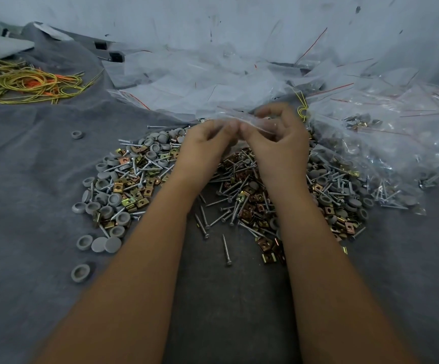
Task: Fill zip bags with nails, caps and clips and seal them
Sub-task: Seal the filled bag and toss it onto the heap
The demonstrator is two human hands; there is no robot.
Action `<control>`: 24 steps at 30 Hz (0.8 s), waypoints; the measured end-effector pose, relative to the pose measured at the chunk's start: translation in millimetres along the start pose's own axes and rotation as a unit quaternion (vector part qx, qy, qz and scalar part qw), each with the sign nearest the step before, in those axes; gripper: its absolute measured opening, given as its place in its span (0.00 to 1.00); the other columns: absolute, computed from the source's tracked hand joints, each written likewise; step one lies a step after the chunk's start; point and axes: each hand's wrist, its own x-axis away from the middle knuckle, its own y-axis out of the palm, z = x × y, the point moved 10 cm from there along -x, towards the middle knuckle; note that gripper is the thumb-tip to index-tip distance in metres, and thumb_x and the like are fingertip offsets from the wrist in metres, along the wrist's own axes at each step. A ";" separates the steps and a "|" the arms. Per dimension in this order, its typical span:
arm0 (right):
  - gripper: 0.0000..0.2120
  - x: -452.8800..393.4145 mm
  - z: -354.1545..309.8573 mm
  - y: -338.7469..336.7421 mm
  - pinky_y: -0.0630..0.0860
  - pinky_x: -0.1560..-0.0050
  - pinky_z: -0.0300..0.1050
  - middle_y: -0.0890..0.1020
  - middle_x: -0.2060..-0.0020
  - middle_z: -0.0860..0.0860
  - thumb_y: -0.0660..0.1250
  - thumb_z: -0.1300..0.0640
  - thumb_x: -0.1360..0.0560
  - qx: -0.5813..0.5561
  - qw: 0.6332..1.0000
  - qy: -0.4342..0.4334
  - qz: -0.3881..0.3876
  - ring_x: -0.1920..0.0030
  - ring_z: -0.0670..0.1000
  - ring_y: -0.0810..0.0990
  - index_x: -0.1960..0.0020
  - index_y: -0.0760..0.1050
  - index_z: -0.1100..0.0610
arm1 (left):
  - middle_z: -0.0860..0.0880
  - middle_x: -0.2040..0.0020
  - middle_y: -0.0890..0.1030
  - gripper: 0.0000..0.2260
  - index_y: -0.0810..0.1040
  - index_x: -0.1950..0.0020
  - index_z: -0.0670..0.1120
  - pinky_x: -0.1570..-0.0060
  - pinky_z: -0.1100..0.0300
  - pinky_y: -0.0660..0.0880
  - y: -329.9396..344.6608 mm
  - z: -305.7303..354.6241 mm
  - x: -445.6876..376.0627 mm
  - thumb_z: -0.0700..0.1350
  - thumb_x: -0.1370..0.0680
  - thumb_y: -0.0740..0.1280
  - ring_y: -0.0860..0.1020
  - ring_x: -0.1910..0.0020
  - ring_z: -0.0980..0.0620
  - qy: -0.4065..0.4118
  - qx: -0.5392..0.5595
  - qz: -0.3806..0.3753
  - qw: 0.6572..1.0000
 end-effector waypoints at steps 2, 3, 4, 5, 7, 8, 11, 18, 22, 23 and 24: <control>0.19 -1.8 10.7 1.3 0.77 0.60 0.35 0.82 0.55 0.51 0.76 0.63 0.30 -0.063 0.996 0.058 -0.011 0.59 0.42 0.82 0.45 0.74 0.48 | 0.50 0.63 0.78 0.14 0.80 0.56 0.48 0.68 0.68 0.72 -8.4 -4.9 -0.5 0.49 0.17 0.59 0.75 0.69 0.60 -0.029 0.055 0.029 0.998; 0.17 -2.3 16.1 1.3 0.77 0.61 0.34 0.83 0.56 0.50 0.75 0.63 0.29 -0.104 0.990 0.092 -0.010 0.60 0.42 0.82 0.45 0.75 0.50 | 0.50 0.62 0.80 0.15 0.81 0.54 0.49 0.67 0.66 0.73 -10.7 -4.7 -0.5 0.51 0.16 0.57 0.77 0.67 0.59 -0.034 0.079 0.032 0.996; 0.12 -3.0 19.7 0.9 0.76 0.62 0.34 0.83 0.60 0.48 0.74 0.64 0.28 -0.143 0.983 0.113 -0.009 0.62 0.43 0.82 0.48 0.78 0.53 | 0.51 0.61 0.81 0.16 0.82 0.50 0.49 0.66 0.64 0.74 -11.0 -3.0 -0.5 0.53 0.16 0.56 0.79 0.64 0.57 -0.031 0.103 0.027 0.994; 0.07 -3.6 20.9 -0.6 0.76 0.63 0.34 0.83 0.65 0.48 0.72 0.65 0.28 -0.169 0.978 0.121 -0.004 0.65 0.44 0.81 0.52 0.80 0.57 | 0.50 0.59 0.83 0.17 0.82 0.47 0.50 0.65 0.61 0.76 -9.9 -1.4 -0.7 0.54 0.16 0.55 0.80 0.62 0.53 -0.026 0.130 0.017 0.991; 0.03 -3.5 21.8 -4.9 0.75 0.66 0.35 0.82 0.71 0.47 0.71 0.66 0.27 -0.183 0.976 0.121 0.010 0.69 0.43 0.79 0.58 0.80 0.59 | 0.43 0.56 0.83 0.18 0.82 0.44 0.52 0.58 0.50 0.78 -7.9 -0.8 -1.7 0.56 0.17 0.54 0.80 0.57 0.42 -0.023 0.155 0.014 0.988; 0.04 -3.0 22.3 -5.4 0.74 0.67 0.34 0.81 0.72 0.46 0.71 0.66 0.27 -0.183 0.976 0.121 0.013 0.70 0.42 0.78 0.59 0.80 0.59 | 0.40 0.55 0.82 0.18 0.83 0.44 0.53 0.55 0.44 0.77 -8.6 -1.8 -2.2 0.56 0.17 0.54 0.78 0.56 0.39 -0.024 0.153 0.023 0.988; 0.06 -1.6 23.3 -4.7 0.74 0.68 0.35 0.81 0.73 0.45 0.70 0.65 0.25 -0.165 0.979 0.122 0.009 0.71 0.41 0.77 0.59 0.81 0.58 | 0.40 0.59 0.79 0.12 0.82 0.46 0.51 0.62 0.50 0.74 -19.0 -4.1 -1.8 0.51 0.17 0.58 0.76 0.64 0.45 -0.023 0.133 0.078 0.988; 0.05 -3.8 30.5 -12.3 0.78 0.63 0.37 0.83 0.69 0.47 0.69 0.64 0.24 -0.152 0.978 0.137 0.041 0.67 0.42 0.80 0.58 0.81 0.57 | 0.56 0.61 0.85 0.02 0.83 0.54 0.46 0.50 0.59 0.79 -47.6 -5.7 -0.5 0.40 0.23 0.71 0.82 0.55 0.57 0.003 0.154 0.190 0.970; 0.06 -4.4 30.6 -17.6 0.74 0.66 0.34 0.81 0.71 0.47 0.70 0.65 0.25 -0.149 0.979 0.126 0.055 0.70 0.42 0.78 0.60 0.80 0.58 | 0.57 0.64 0.84 0.02 0.82 0.56 0.44 0.57 0.73 0.74 -51.2 -7.0 -1.1 0.38 0.25 0.71 0.81 0.59 0.64 0.002 0.148 0.197 0.969; 0.07 -4.9 29.3 -17.9 0.74 0.66 0.34 0.81 0.71 0.47 0.69 0.66 0.25 -0.145 0.981 0.119 0.055 0.69 0.43 0.77 0.60 0.79 0.57 | 0.57 0.64 0.83 0.03 0.82 0.57 0.45 0.57 0.73 0.74 -50.5 -7.3 -0.9 0.39 0.24 0.71 0.81 0.59 0.64 -0.001 0.148 0.195 0.970; 0.08 -5.2 28.1 -17.6 0.74 0.66 0.35 0.80 0.72 0.47 0.69 0.66 0.25 -0.142 0.982 0.113 0.053 0.69 0.43 0.77 0.61 0.79 0.57 | 0.57 0.64 0.83 0.03 0.81 0.57 0.46 0.56 0.71 0.75 -49.3 -8.1 -0.7 0.39 0.24 0.71 0.80 0.59 0.64 -0.006 0.149 0.193 0.970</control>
